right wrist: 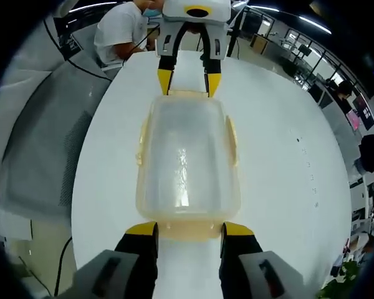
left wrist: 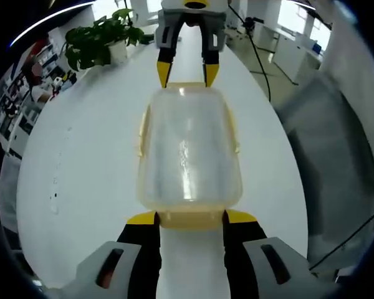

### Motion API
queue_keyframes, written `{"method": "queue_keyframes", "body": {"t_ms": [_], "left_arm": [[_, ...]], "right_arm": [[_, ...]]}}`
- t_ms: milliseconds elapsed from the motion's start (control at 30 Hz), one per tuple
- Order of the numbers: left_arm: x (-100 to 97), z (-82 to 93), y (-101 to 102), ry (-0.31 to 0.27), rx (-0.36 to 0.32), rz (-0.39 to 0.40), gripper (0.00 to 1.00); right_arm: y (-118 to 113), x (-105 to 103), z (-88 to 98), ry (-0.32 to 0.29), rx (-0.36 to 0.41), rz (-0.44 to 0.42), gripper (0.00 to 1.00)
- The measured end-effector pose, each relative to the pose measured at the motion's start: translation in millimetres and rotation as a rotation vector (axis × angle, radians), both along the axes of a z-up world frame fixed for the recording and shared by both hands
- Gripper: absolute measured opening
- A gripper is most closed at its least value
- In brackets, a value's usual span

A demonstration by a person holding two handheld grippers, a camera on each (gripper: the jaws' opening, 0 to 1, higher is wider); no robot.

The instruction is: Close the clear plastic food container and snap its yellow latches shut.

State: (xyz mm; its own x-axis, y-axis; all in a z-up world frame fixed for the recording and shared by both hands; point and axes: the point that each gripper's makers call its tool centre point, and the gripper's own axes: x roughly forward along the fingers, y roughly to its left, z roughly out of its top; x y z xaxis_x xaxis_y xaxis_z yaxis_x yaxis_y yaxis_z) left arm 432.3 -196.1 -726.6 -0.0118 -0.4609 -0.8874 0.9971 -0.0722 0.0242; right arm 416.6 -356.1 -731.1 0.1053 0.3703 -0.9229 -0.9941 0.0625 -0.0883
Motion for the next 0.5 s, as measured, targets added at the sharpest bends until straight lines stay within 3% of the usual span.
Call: {"method": "queue_keyframes", "body": {"t_ms": [500], "left_arm": [[2.4,-14.8,-5.9,0.007,0.018,-0.002,0.37]], "right_arm": [[-5.9,0.7,-9.9,0.023,0.006,-0.008,0.36]]}}
